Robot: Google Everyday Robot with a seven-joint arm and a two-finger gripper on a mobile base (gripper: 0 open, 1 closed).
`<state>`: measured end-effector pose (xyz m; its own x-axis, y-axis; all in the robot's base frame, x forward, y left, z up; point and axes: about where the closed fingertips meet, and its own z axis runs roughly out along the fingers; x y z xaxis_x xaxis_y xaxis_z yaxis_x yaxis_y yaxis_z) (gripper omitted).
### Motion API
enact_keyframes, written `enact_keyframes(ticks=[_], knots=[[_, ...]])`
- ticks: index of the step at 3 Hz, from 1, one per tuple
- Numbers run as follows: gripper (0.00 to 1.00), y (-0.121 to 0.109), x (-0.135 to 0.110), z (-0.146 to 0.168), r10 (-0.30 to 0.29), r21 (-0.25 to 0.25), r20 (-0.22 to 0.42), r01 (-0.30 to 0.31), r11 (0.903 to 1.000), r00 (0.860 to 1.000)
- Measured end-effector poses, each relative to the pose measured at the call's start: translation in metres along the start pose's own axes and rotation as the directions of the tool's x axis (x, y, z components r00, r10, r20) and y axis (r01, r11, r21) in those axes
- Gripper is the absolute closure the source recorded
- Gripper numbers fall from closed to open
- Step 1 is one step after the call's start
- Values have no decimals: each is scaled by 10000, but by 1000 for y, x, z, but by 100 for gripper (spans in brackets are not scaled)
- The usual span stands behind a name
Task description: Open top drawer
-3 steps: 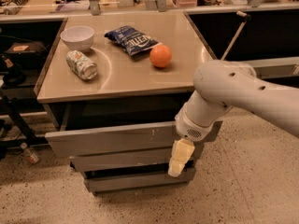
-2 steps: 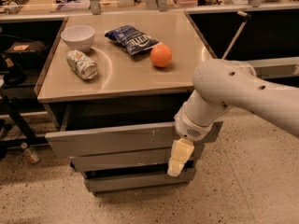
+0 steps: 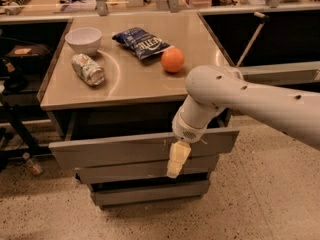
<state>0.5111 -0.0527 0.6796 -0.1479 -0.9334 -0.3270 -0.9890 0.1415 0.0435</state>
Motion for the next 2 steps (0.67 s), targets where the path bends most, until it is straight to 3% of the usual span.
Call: enact_keyframes(ticks=[1,2], knots=[[0,-14,-6,22,-168,-234,-196,163,9996,9997],[19,-14,-7,24,-184,-260,-198,179,9995,9996]])
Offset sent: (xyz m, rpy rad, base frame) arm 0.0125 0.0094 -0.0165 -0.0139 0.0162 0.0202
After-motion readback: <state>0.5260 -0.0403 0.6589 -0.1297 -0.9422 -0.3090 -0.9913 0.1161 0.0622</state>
